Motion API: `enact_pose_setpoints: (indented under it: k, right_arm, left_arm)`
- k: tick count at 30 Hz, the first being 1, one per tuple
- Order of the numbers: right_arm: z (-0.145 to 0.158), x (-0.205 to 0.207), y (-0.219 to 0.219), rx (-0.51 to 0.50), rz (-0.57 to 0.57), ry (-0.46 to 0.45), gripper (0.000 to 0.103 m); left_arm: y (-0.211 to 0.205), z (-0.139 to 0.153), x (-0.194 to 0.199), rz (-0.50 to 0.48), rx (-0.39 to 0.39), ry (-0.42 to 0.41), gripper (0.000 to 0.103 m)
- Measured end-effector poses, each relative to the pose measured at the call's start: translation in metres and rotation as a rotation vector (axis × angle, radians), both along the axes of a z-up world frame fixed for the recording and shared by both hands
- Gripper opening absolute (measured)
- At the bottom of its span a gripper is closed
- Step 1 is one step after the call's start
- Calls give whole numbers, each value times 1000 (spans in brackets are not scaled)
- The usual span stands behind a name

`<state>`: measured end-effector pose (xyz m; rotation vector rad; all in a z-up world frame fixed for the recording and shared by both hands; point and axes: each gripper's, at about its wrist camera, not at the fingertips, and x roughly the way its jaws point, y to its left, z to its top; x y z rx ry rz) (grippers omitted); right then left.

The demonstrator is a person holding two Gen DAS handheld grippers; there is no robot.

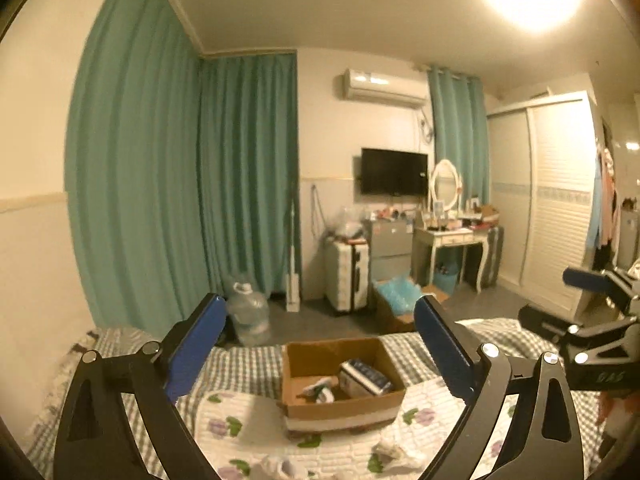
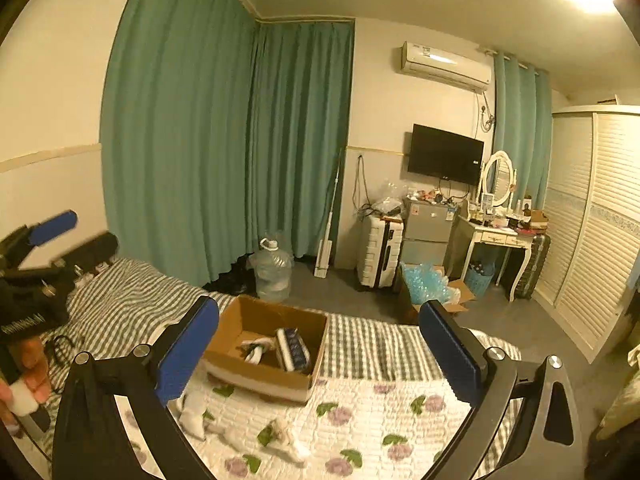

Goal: Organize soft objects
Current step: 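Grasp a white sock with right tool while left grasps the cream lace cloth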

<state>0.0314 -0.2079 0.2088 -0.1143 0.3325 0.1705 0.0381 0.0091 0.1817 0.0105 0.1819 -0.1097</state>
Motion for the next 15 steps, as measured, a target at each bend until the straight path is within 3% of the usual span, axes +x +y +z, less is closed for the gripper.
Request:
enact_pose_setpoints:
  k: [7, 15]
  right_arm:
    - [-44, -20, 11, -11, 26, 57, 101]
    - [-122, 4, 18, -13, 43, 169, 101]
  left_arm:
    - [15, -29, -26, 48, -27, 32, 97]
    - [15, -95, -15, 62, -21, 119, 97]
